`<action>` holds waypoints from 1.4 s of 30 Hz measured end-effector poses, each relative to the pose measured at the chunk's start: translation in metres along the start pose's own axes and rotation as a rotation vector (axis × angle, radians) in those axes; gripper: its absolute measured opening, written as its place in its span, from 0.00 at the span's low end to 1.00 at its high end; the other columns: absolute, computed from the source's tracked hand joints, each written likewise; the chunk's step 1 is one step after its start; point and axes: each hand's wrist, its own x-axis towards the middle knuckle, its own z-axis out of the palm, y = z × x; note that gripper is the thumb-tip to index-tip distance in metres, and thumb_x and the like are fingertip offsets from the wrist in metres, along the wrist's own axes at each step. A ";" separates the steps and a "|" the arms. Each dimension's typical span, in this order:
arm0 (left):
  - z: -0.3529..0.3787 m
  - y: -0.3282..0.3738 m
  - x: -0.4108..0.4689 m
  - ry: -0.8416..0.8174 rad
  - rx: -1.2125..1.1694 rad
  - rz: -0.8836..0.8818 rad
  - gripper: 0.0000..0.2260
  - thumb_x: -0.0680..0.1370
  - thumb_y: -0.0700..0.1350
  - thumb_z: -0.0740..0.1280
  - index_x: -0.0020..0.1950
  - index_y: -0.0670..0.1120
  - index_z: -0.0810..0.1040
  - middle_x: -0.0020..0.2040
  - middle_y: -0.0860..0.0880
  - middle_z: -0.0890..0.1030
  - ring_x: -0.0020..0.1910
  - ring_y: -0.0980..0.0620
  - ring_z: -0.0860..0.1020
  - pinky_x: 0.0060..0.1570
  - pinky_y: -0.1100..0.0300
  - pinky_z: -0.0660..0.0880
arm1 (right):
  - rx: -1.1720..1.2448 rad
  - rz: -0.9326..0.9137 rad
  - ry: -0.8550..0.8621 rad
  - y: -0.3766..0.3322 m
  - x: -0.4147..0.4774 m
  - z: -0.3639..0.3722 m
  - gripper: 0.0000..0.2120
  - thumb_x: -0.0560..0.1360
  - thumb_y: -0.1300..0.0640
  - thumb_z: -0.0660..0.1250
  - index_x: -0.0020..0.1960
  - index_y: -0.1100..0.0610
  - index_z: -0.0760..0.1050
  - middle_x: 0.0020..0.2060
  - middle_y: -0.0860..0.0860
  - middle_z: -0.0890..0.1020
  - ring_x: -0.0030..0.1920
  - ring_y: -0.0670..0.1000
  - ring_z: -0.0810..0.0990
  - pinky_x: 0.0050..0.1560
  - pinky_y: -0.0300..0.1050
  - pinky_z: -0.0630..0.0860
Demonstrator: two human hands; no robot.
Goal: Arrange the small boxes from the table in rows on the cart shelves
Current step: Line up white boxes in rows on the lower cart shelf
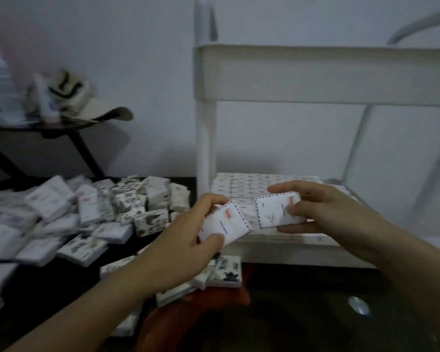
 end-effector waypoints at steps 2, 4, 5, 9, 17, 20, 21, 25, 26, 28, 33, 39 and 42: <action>0.021 0.009 0.025 -0.026 -0.054 -0.011 0.18 0.72 0.48 0.57 0.61 0.60 0.68 0.53 0.58 0.77 0.44 0.56 0.76 0.44 0.59 0.73 | 0.050 0.060 0.085 0.008 -0.004 -0.026 0.18 0.78 0.71 0.58 0.55 0.54 0.82 0.56 0.56 0.81 0.51 0.53 0.84 0.45 0.46 0.83; 0.043 0.016 0.055 -0.008 -0.121 -0.009 0.15 0.72 0.47 0.55 0.56 0.61 0.70 0.50 0.62 0.77 0.45 0.61 0.76 0.45 0.64 0.73 | 0.087 0.114 0.162 0.016 -0.008 -0.048 0.19 0.78 0.71 0.57 0.54 0.55 0.83 0.58 0.55 0.80 0.53 0.55 0.83 0.44 0.47 0.83; 0.051 0.018 0.071 0.028 -0.158 -0.017 0.13 0.74 0.47 0.55 0.54 0.60 0.72 0.48 0.63 0.78 0.44 0.62 0.75 0.44 0.67 0.72 | 0.102 0.132 0.187 0.020 -0.008 -0.057 0.19 0.77 0.71 0.57 0.53 0.55 0.83 0.58 0.55 0.80 0.55 0.56 0.82 0.44 0.48 0.83; 0.087 0.025 0.139 0.087 -0.205 -0.107 0.12 0.82 0.42 0.53 0.59 0.56 0.70 0.53 0.53 0.78 0.45 0.59 0.77 0.43 0.64 0.75 | 0.170 0.158 0.318 0.033 -0.005 -0.093 0.18 0.78 0.70 0.57 0.56 0.56 0.81 0.59 0.56 0.79 0.55 0.55 0.81 0.45 0.48 0.83; 0.155 0.008 0.261 0.143 -0.031 -0.079 0.22 0.82 0.45 0.54 0.76 0.50 0.54 0.68 0.42 0.72 0.59 0.41 0.77 0.60 0.48 0.75 | 0.159 0.025 0.615 0.037 0.040 -0.119 0.12 0.78 0.65 0.65 0.59 0.56 0.68 0.56 0.55 0.77 0.51 0.53 0.81 0.46 0.44 0.82; 0.170 -0.003 0.288 0.207 0.103 0.001 0.22 0.81 0.43 0.57 0.75 0.47 0.58 0.68 0.41 0.71 0.64 0.42 0.73 0.57 0.55 0.70 | 0.006 -0.047 0.710 0.041 0.065 -0.118 0.11 0.78 0.62 0.65 0.55 0.49 0.68 0.50 0.48 0.77 0.48 0.48 0.80 0.46 0.42 0.81; 0.173 -0.007 0.294 0.226 0.129 0.009 0.20 0.81 0.42 0.58 0.73 0.46 0.62 0.65 0.42 0.72 0.61 0.43 0.74 0.53 0.57 0.69 | -0.056 -0.084 0.745 0.041 0.073 -0.119 0.12 0.78 0.62 0.65 0.55 0.48 0.69 0.48 0.46 0.76 0.48 0.47 0.80 0.43 0.40 0.81; 0.181 -0.031 0.302 0.347 0.109 0.005 0.07 0.79 0.42 0.62 0.56 0.46 0.74 0.49 0.47 0.79 0.50 0.46 0.77 0.46 0.57 0.72 | -0.236 -0.132 0.862 0.043 0.111 -0.131 0.13 0.77 0.62 0.63 0.57 0.48 0.70 0.49 0.45 0.76 0.49 0.50 0.78 0.43 0.47 0.82; 0.180 -0.036 0.300 0.365 0.049 -0.026 0.06 0.79 0.44 0.63 0.55 0.46 0.74 0.47 0.49 0.79 0.48 0.48 0.77 0.45 0.57 0.74 | -0.275 -0.114 0.863 0.046 0.121 -0.134 0.13 0.77 0.62 0.63 0.57 0.48 0.70 0.51 0.47 0.76 0.50 0.51 0.78 0.43 0.48 0.81; 0.175 -0.041 0.298 0.392 -0.067 -0.106 0.08 0.79 0.45 0.65 0.56 0.46 0.73 0.47 0.52 0.78 0.46 0.51 0.78 0.44 0.59 0.73 | -0.340 -0.082 0.831 0.051 0.138 -0.141 0.13 0.77 0.64 0.63 0.57 0.48 0.72 0.54 0.49 0.76 0.52 0.52 0.77 0.43 0.46 0.79; 0.166 -0.047 0.300 0.425 -0.162 -0.272 0.11 0.80 0.47 0.63 0.60 0.45 0.70 0.57 0.46 0.80 0.46 0.52 0.75 0.42 0.59 0.73 | -0.632 -0.039 0.741 0.067 0.156 -0.150 0.21 0.76 0.69 0.59 0.62 0.50 0.74 0.57 0.52 0.75 0.54 0.52 0.75 0.45 0.43 0.73; 0.169 -0.047 0.301 0.379 -0.174 -0.266 0.17 0.76 0.43 0.69 0.63 0.44 0.69 0.60 0.45 0.78 0.47 0.53 0.74 0.44 0.59 0.73 | -0.860 -0.008 0.699 0.078 0.160 -0.157 0.24 0.74 0.69 0.58 0.65 0.49 0.73 0.60 0.53 0.73 0.62 0.55 0.71 0.52 0.44 0.72; 0.168 -0.045 0.300 0.378 -0.144 -0.260 0.18 0.76 0.42 0.69 0.63 0.44 0.69 0.59 0.46 0.78 0.48 0.54 0.73 0.43 0.61 0.70 | -0.915 0.029 0.604 0.078 0.162 -0.158 0.22 0.76 0.66 0.58 0.65 0.49 0.74 0.61 0.52 0.74 0.62 0.55 0.72 0.54 0.45 0.73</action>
